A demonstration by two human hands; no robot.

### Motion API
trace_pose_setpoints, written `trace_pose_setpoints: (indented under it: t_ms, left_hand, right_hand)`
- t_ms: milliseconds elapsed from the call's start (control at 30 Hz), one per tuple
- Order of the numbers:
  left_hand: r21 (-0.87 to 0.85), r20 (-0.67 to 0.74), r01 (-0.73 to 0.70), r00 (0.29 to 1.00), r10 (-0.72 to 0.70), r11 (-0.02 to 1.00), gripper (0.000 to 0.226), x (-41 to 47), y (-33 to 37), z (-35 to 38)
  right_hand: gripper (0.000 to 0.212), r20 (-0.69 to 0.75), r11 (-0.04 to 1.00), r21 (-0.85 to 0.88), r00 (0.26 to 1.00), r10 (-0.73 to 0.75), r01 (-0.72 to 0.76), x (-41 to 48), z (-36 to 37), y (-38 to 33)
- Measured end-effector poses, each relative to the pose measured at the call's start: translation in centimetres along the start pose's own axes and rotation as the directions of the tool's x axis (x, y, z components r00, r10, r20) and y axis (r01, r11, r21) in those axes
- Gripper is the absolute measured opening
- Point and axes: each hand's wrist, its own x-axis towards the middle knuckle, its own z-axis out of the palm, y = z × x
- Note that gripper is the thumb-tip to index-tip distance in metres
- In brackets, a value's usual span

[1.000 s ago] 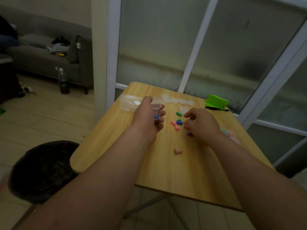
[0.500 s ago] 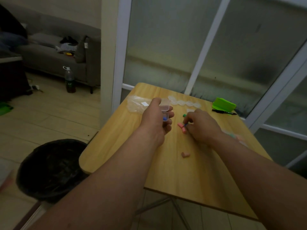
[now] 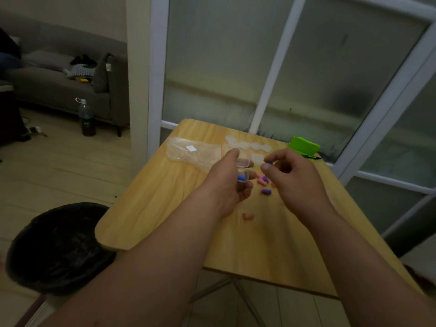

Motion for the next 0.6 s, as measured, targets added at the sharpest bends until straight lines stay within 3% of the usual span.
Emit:
trace_pose_setpoints:
  t_ms: [133, 400, 600]
  left_hand:
    - [0.045, 0.051, 0.019, 0.998, -0.021, 0.999, 0.041, -0.3, -0.8, 0.5]
    - [0.103, 0.086, 0.060, 0.994, -0.069, 0.993, 0.044, -0.2, -1.6, 0.9]
    - [0.089, 0.087, 0.051, 0.994, -0.059, 0.995, 0.043, 0.3, -2.0, 1.0]
  right_hand:
    - [0.014, 0.042, 0.999, 0.044, 0.999, -0.011, 0.009, -0.4, 0.5, -0.3]
    - [0.008, 0.042, 0.965, -0.247, 0.996, -0.080, 0.088, -0.9, 1.0, 0.3]
    - [0.008, 0.077, 0.957, -0.280, 0.995, -0.057, 0.076, -1.1, 1.0, 1.1]
